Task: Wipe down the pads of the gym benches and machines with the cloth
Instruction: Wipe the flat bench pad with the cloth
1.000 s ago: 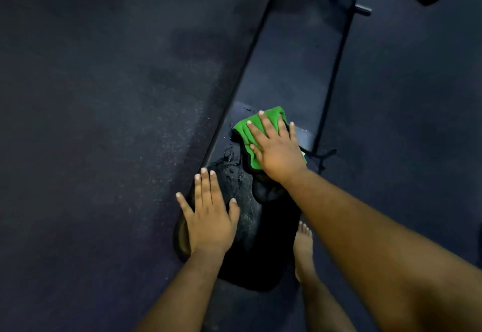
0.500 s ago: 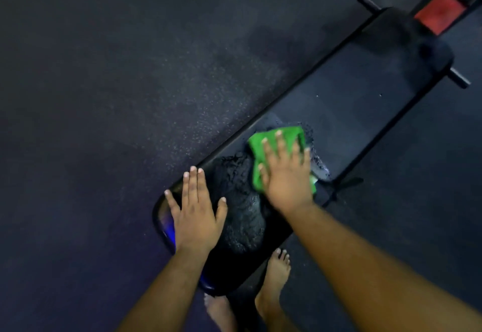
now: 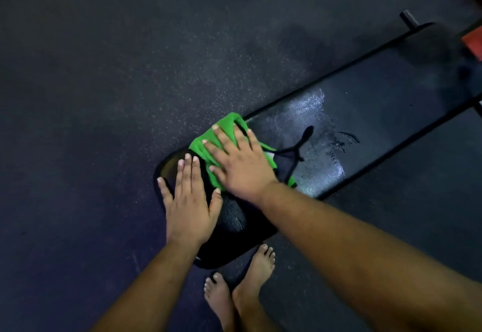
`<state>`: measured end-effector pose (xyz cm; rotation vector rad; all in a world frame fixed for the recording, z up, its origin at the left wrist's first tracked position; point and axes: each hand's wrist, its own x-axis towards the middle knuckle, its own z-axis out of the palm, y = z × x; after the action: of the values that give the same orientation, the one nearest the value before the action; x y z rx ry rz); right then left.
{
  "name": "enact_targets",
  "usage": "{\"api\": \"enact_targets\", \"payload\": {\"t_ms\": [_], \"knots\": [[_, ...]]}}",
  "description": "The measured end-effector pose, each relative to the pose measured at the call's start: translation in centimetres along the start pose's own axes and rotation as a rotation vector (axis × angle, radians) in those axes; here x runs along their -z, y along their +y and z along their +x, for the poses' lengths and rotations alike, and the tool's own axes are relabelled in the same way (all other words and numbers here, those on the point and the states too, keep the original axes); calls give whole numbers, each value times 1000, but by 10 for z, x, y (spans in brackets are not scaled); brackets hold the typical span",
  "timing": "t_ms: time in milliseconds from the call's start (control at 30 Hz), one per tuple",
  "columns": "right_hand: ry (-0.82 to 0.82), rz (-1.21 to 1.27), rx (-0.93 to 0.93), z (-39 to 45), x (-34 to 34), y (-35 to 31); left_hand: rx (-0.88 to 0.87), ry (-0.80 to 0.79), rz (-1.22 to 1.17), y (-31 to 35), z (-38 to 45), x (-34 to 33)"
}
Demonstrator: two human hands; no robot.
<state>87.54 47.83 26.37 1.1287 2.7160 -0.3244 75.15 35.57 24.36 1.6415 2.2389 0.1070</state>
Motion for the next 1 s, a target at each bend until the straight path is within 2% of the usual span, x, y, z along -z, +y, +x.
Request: {"api": "enact_targets", "payload": {"t_ms": [33,67,133,200,233,300,333,400,433,500,567,600,633,700,733,800,833,900,933,967,1000], "knots": [[7,-23,56,0,2,20,-8,-19,3,-1,-6,-1],[32,-48,13,1,3,52,-24,-35,0,-2,-11,-2],[80,29,-335,-8,6,108,-60,-55,-2,-2,-19,-5],[90,145,-594,-27,0,91,-82,-45,-5,-1,-24,-7],[95,150,-587,-35,-7,57,-81,-35,-15,-1,-26,-8],[58,99,-323,-63,-20,-13,-71,-13,-50,3,-31,-8],[51,106,-181,-73,-24,-27,-64,-8,-67,3,-32,-8],[56,49,19,-84,-25,5,-95,-20,-69,5,-37,-9],[70,-17,-1,-86,-27,33,-126,-24,-52,6,-39,-10],[89,2,-305,-94,-26,84,-158,-39,-5,8,-41,-12],[164,143,-646,-102,-28,80,-162,-46,17,11,-41,-13],[195,166,-728,-104,-31,55,-162,-45,22,13,-42,-13],[188,165,-721,-107,-35,22,-161,-45,26,13,-42,-13],[143,189,-543,-125,-43,-32,-154,-50,39,15,-43,-14],[139,191,-437,-134,-48,-39,-150,-55,47,15,-44,-15],[150,107,-291,-144,-51,1,-158,-68,74,16,-46,-15],[153,61,-345,-148,-54,30,-170,-68,88,16,-46,-14],[190,130,-719,-158,-56,94,-203,-62,106,22,-44,-13],[235,247,-923,-163,-57,115,-219,-55,107,28,-41,-13],[301,403,-1048,-162,-55,118,-231,-50,106,34,-38,-13],[369,527,-1090,-157,-54,106,-245,-47,107,40,-35,-13]]}}
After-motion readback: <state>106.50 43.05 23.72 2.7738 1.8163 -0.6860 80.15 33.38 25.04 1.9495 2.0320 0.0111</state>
